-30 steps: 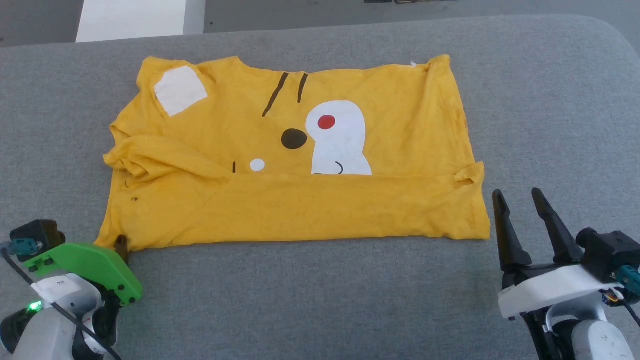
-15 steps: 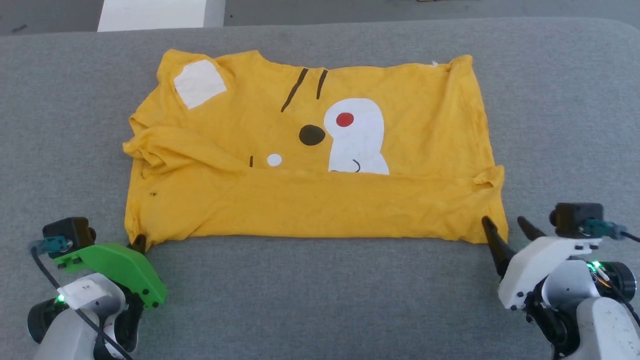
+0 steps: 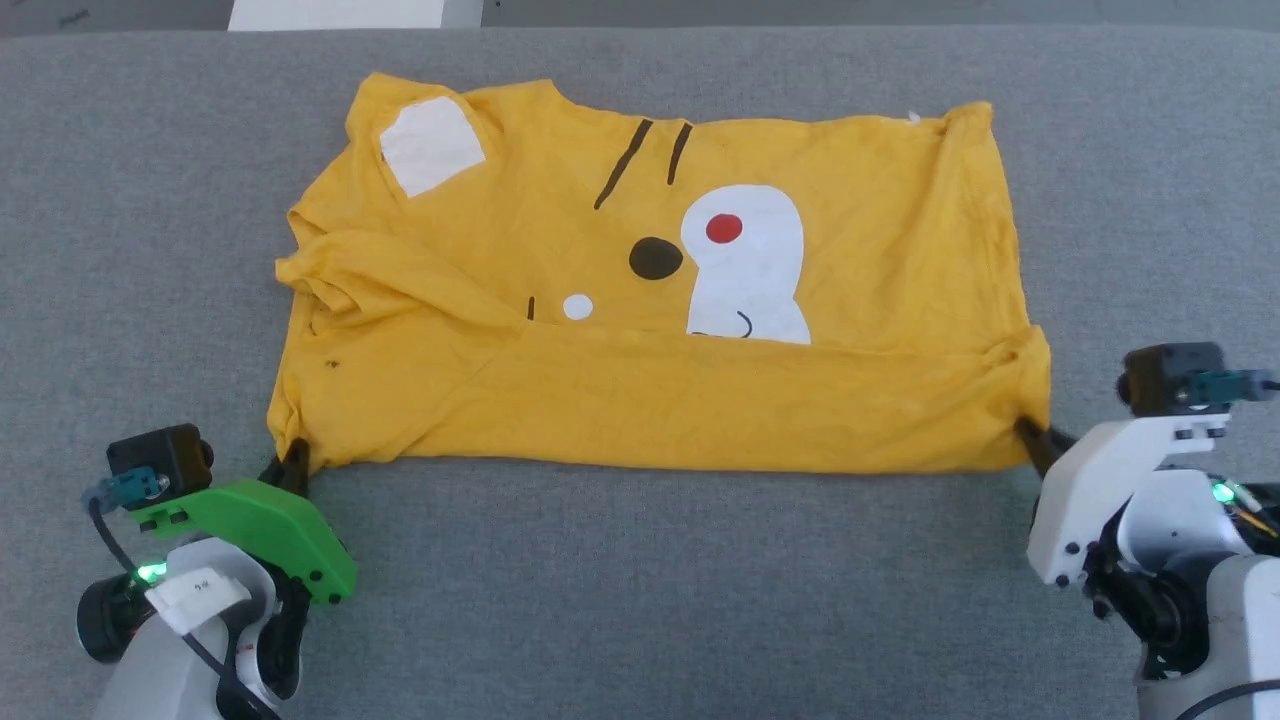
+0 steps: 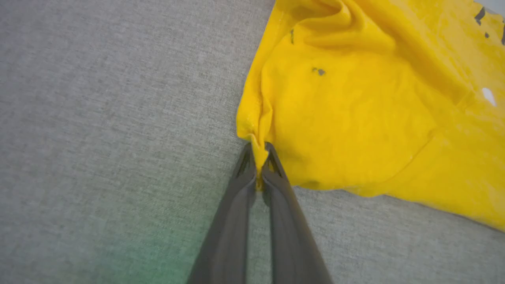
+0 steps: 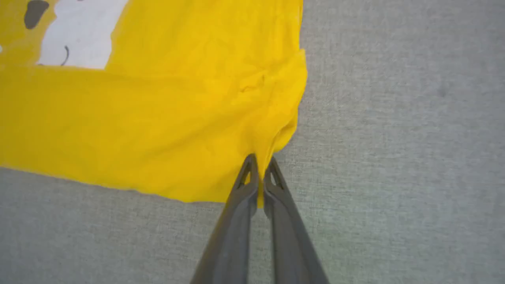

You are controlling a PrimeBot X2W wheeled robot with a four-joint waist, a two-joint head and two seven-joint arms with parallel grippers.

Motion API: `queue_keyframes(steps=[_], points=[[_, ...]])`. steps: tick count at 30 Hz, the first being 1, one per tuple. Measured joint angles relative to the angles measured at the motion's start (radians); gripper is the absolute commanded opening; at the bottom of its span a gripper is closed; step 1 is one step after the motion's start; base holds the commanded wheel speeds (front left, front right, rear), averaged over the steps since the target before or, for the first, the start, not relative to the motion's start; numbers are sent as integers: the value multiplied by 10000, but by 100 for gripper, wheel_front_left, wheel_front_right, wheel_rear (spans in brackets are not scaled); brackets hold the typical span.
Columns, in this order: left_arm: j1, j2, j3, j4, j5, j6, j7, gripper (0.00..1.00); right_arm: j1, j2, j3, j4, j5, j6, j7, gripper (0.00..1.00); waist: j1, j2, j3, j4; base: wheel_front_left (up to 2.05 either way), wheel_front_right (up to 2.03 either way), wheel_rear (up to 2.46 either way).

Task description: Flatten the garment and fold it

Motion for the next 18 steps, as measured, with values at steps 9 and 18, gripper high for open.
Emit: queue_keyframes(steps=[9, 18], points=[[517, 140, 174, -533, 623, 157, -1394, 0, 1058, 4, -199, -1053, 454, 2, -1776, 0, 0, 0, -745, 57, 0, 0, 0], [2890, 422, 389, -2073, 629, 884, -802, 0, 3208, 8, -621, -2360, 773, 4, -846, 0, 0, 0, -1507, 103, 0, 0, 0]])
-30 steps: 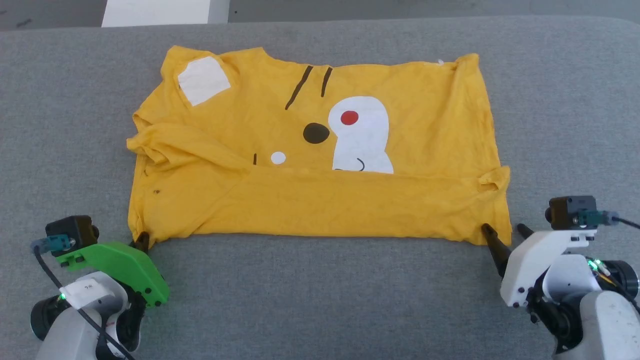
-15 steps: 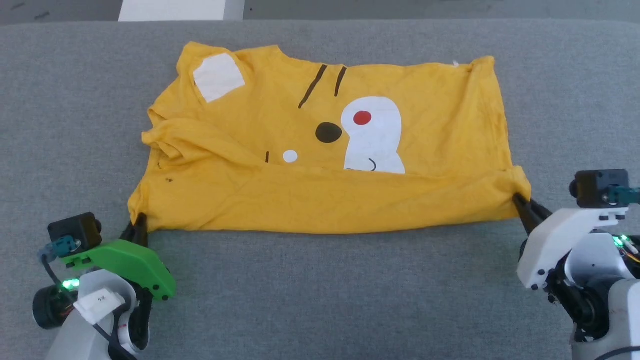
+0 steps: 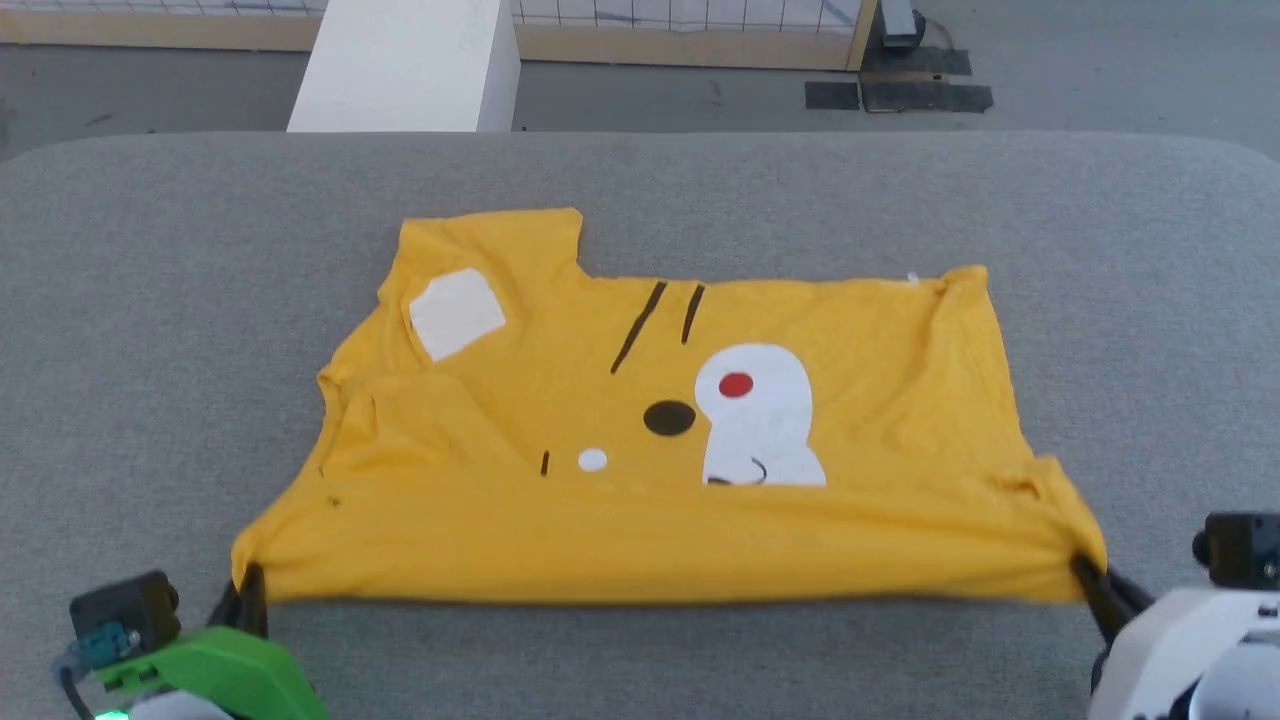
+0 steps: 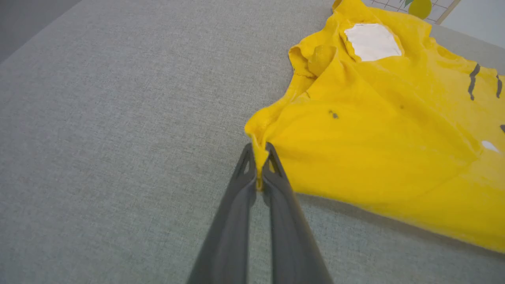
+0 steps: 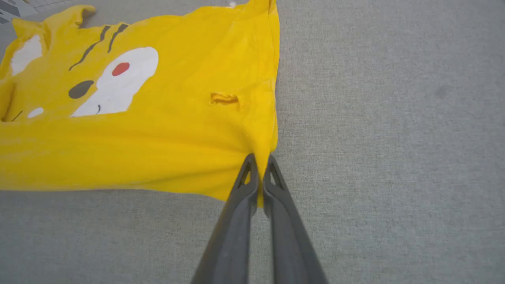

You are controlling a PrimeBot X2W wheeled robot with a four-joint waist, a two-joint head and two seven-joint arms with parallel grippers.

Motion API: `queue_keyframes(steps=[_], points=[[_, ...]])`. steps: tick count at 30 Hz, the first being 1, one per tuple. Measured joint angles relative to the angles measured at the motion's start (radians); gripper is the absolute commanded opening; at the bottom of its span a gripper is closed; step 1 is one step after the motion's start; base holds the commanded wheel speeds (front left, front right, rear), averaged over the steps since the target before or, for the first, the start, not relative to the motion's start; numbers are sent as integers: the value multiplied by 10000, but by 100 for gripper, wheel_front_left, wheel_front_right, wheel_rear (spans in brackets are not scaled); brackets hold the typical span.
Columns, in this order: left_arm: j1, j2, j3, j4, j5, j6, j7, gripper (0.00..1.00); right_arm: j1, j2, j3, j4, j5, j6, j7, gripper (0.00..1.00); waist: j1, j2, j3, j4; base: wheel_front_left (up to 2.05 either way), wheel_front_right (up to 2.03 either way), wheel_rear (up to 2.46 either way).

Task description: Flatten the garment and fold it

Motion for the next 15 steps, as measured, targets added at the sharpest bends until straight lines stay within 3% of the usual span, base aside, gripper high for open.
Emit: queue_keyframes(steps=[5, 15], points=[[729, -23, -244, 56, -228, 13, 479, 0, 982, 2, -88, 201, 107, -2, 957, 0, 0, 0, 0, 69, 0, 0, 0], [605, -234, -738, 1639, -387, -619, 428, 0, 1056, -8, 142, 2079, 42, -2, 393, 0, 0, 0, 70, 100, 0, 0, 0]])
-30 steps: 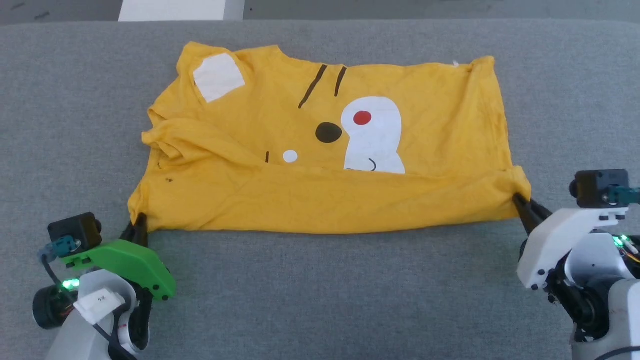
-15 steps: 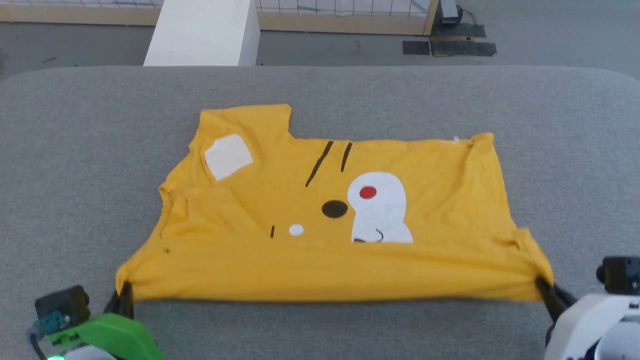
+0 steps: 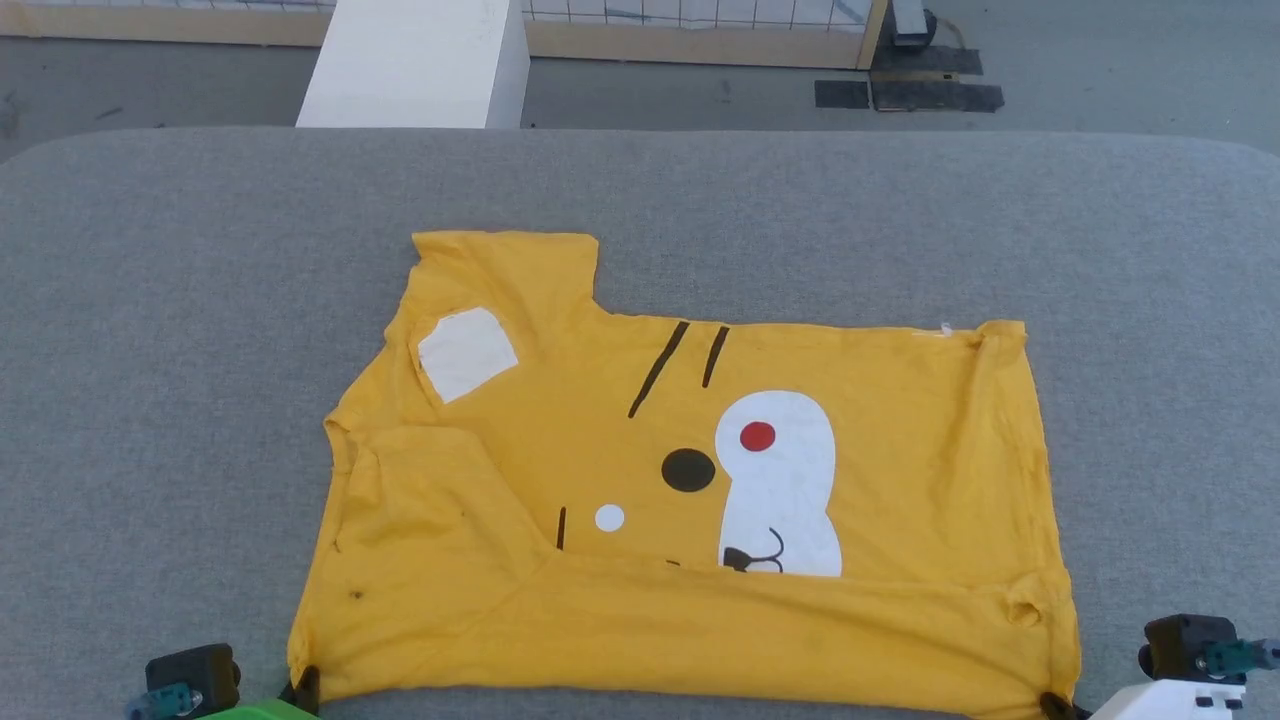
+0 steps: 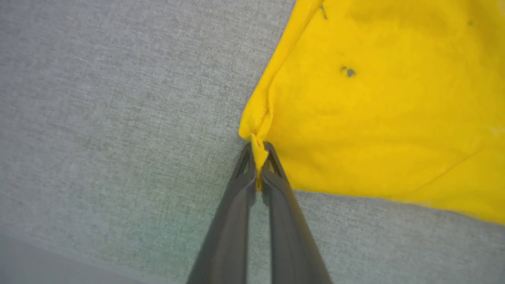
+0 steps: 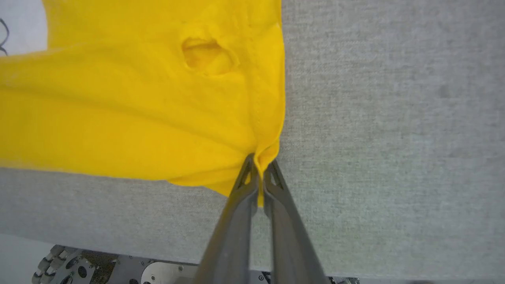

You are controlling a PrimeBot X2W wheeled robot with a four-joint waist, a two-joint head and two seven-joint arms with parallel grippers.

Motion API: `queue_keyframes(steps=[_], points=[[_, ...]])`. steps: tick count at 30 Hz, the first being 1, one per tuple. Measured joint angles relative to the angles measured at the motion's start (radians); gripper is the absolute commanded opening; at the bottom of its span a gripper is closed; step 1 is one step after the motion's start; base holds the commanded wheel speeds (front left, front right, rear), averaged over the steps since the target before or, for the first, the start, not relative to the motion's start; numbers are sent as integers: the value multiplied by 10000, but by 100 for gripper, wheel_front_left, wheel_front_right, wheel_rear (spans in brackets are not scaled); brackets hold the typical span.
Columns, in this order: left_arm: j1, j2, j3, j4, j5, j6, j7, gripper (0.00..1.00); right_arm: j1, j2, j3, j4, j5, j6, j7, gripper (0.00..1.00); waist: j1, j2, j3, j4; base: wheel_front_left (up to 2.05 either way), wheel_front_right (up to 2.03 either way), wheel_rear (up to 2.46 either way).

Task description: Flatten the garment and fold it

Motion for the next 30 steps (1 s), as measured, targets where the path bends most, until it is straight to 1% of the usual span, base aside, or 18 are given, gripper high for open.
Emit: queue_keyframes(steps=[1, 2, 3, 5, 9, 12, 16, 18, 22, 23, 27, 30], points=[[-73, -82, 4, 222, -136, -81, -119, 55, -28, -10, 4, 203, 52, 0, -280, 20, 0, 0, -11, -3, 0, 0, 0], [-119, -111, 12, 295, -178, -88, -217, 100, -41, -10, 27, 276, 90, 0, -479, 43, 0, 0, -9, -2, 0, 0, 0], [-171, -134, 25, 362, -186, -107, -324, 100, -42, -12, 44, 316, 153, 0, -665, 100, 0, 0, -10, -3, 0, 0, 0], [-286, -136, 25, 397, -186, -182, -428, 100, -69, -15, 100, 343, 188, 0, -1043, 100, 0, 0, -23, -10, 0, 0, 0], [-578, 42, -42, 213, 4, -322, -627, 100, -377, 4, 211, 205, 236, -2, -2226, 100, 0, 0, -56, -36, 0, 0, 0], [-979, 322, -134, -255, 439, -477, -943, 100, -689, -2, 316, -125, 161, -2, -3461, 100, 0, 0, -32, -77, 0, 0, 0], [-2118, 876, -222, -943, 1170, -780, -1432, 100, -1232, 0, 399, -422, -194, -2, -5331, 100, 0, 0, 141, -132, 0, 0, 0], [-2947, 1139, -372, -1095, 1580, -1081, -1620, 100, -1514, 0, 479, -472, -276, -2, -6228, 100, 0, 0, 298, -165, 0, 0, 0], [-4692, 1379, -677, -871, 1935, -1793, -1772, 100, -1999, 4, 756, -485, -652, -2, -7300, 100, 0, 0, 675, -247, 0, 0, 0], [-5218, 1413, -767, -667, 1987, -2034, -1774, 100, -2158, 0, 802, -483, -673, -2, -7511, 100, 0, 0, 804, -276, 0, 0, 0], [-7105, 1565, -1099, 332, 2033, -2918, -1371, 100, -2690, 2, 905, -485, -742, 0, -7910, 100, 2, 0, 1320, -420, 0, 0, 0], [-8433, 1551, -1302, 1097, 1772, -3329, -604, 100, -3014, -4, 970, -464, -732, -2, -7977, 100, 2, 0, 1737, -551, 0, 0, 0]])
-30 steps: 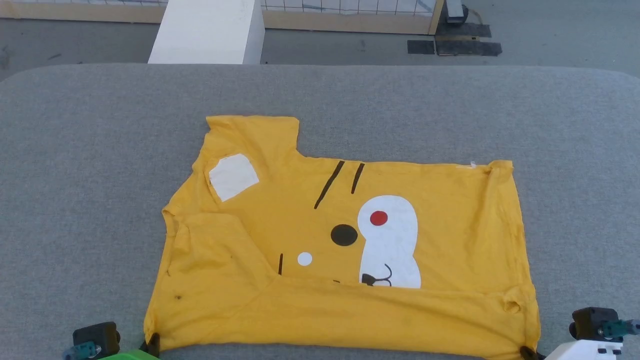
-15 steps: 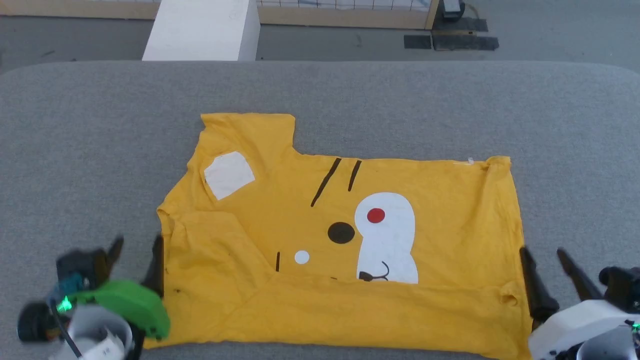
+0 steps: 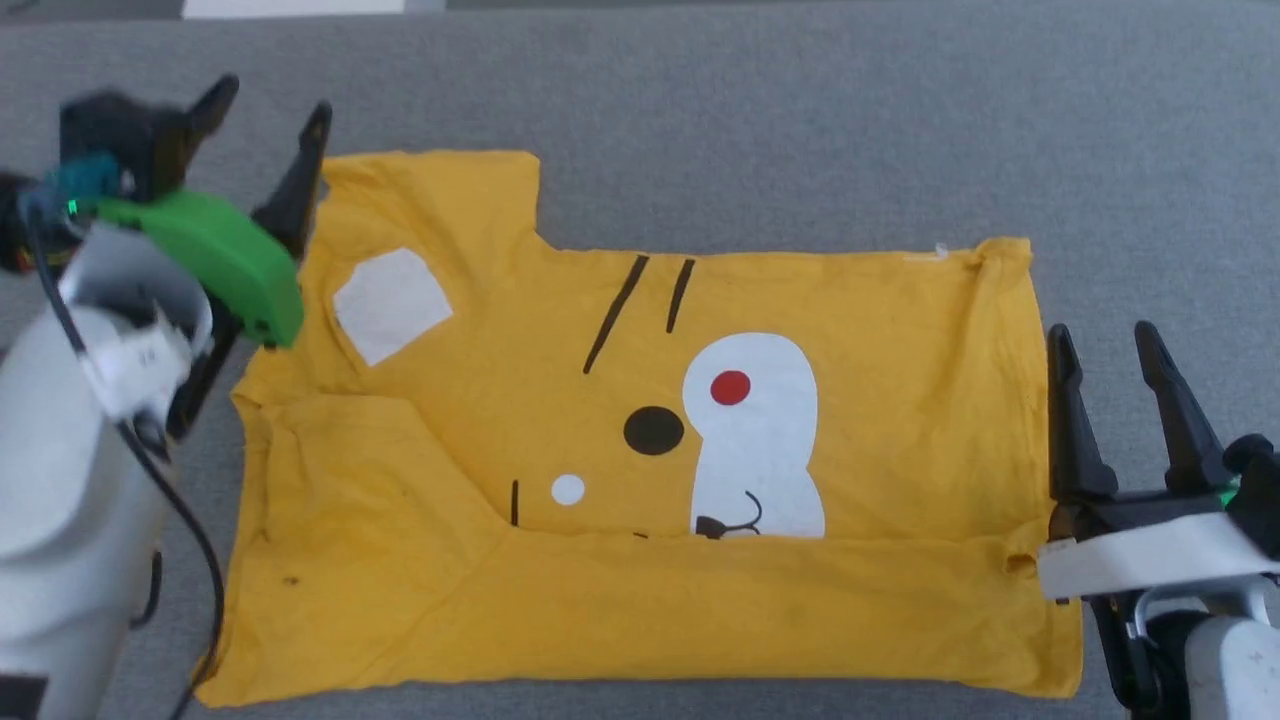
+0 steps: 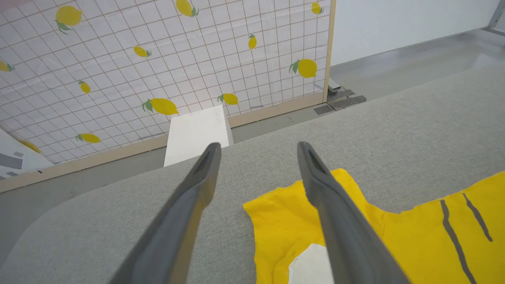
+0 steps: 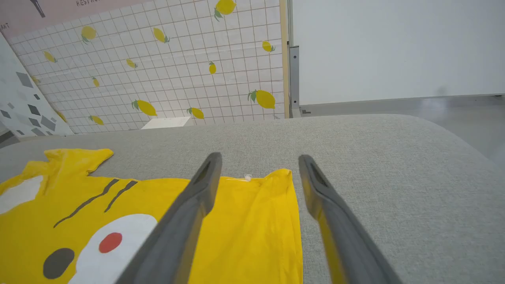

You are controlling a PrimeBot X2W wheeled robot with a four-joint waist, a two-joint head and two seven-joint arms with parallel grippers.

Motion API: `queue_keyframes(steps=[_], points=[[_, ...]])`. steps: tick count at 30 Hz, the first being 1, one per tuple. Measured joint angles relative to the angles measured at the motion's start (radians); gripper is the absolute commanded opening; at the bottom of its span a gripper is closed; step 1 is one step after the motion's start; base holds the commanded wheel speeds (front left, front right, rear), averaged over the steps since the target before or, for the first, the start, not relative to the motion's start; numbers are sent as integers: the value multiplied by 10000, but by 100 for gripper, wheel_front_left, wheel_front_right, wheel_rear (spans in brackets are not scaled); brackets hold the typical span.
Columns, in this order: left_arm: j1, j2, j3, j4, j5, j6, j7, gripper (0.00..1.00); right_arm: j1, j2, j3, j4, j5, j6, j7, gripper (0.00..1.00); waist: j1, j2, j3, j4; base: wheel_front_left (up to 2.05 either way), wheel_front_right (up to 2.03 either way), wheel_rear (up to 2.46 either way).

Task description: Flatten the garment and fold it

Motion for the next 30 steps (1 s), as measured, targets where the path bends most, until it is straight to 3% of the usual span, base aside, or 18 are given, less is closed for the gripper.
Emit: queue_keyframes(steps=[8, 12, 15, 16, 26, 27, 28, 29, 30], points=[[-2256, -2, -602, 1795, -1358, -341, 3338, 100, -582, 8, 516, 65, 69, 2, -19, 100, 1, 0, 1074, -457, 0, 0, 0], [-2526, 389, -974, 2288, -1427, -353, 4970, 100, -706, 0, 681, 144, 148, 0, -67, 100, 1, 0, 1406, -790, 0, 0, 0], [-2594, 706, -1066, 2441, -1406, -161, 5764, 100, -714, 2, 817, 217, 198, 0, -105, 100, 1, 0, 1632, -1043, 0, 0, 0], [-2677, 886, -1022, 2406, -1390, 138, 6032, 100, -717, 0, 872, 265, 261, 2, -161, 100, 0, 0, 1798, -1240, 0, 0, 0], [-2836, 1072, -894, 2257, -1267, 583, 6134, 100, -995, 0, 1149, 336, 261, 0, -75, 100, -1, 0, 2109, -1460, 0, 0, 0], [-2837, 1070, -869, 2257, -1333, 587, 6199, 89, -1004, 0, 1164, 332, 261, 0, -25, 100, -1, 0, 2115, -1457, 0, 0, 0], [-2838, 1068, -861, 2253, -1427, 585, 6305, 20, -1011, -2, 1185, 328, 255, 0, 6, 100, -1, 0, 2122, -1452, 0, 0, 0], [-2841, 1070, -861, 2224, -1494, 579, 6401, 0, -1024, -2, 1210, 314, 255, 0, 40, 100, -1, 0, 2131, -1445, 0, 0, 0], [-2845, 1068, -859, 2176, -1513, 569, 6447, 0, -1065, -2, 1258, 299, 236, 0, 100, 100, -1, 0, 2145, -1438, 0, 0, 0]])
